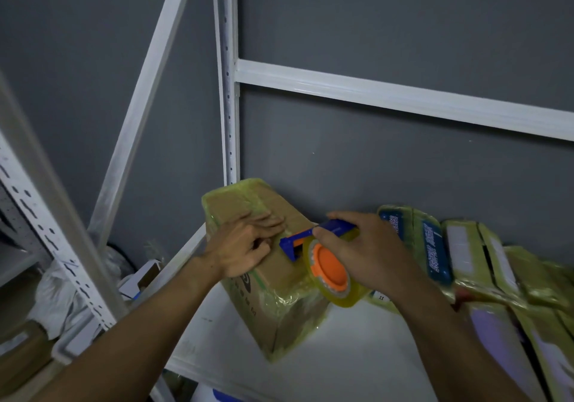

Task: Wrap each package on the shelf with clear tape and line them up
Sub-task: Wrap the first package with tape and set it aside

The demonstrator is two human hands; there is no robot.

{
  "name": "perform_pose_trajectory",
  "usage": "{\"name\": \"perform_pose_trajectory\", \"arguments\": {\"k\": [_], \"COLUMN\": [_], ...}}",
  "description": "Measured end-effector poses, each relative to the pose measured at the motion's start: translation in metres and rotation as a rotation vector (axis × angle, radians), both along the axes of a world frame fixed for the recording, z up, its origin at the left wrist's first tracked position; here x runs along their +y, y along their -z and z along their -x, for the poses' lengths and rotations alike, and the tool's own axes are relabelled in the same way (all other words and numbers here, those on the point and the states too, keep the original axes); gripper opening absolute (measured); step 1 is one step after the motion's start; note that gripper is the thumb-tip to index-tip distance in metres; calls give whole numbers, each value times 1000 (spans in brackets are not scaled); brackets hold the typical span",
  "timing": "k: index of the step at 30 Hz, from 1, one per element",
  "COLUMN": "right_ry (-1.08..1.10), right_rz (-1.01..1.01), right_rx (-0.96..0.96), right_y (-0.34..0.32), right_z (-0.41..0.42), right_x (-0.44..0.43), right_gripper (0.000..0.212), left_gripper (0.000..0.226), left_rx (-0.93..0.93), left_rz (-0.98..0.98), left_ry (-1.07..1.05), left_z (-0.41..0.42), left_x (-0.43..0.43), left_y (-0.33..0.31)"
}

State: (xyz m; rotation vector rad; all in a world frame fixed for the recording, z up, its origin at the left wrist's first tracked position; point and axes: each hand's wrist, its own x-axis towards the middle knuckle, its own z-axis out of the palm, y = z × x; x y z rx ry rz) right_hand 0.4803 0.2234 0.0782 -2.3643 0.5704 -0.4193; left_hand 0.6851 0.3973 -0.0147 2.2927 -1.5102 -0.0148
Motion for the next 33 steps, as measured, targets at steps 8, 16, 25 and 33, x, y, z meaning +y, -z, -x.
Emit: {"name": "perform_pose_trajectory", "arguments": {"k": [8,16,25,33], "right_ry": [0,-5,12,70], "right_rz": [3,-13,-21,-50], "right_rx": [-17,-60,-18,-59], "right_y": [0,-10,4,15], "right_z": [2,18,41,42], "right_x": [3,-1,3,10], "right_gripper": [54,52,51,47], "left_gripper": [65,67,68,69], "left_rx": [-7,-1,3,5], "left_rz": [112,111,70,12], "left_ry": [-84,-87,-59,-1], "left_z": [2,2,6,27], "left_x": [-1,-2,2,3], "left_y": [4,1,-1,4]}}
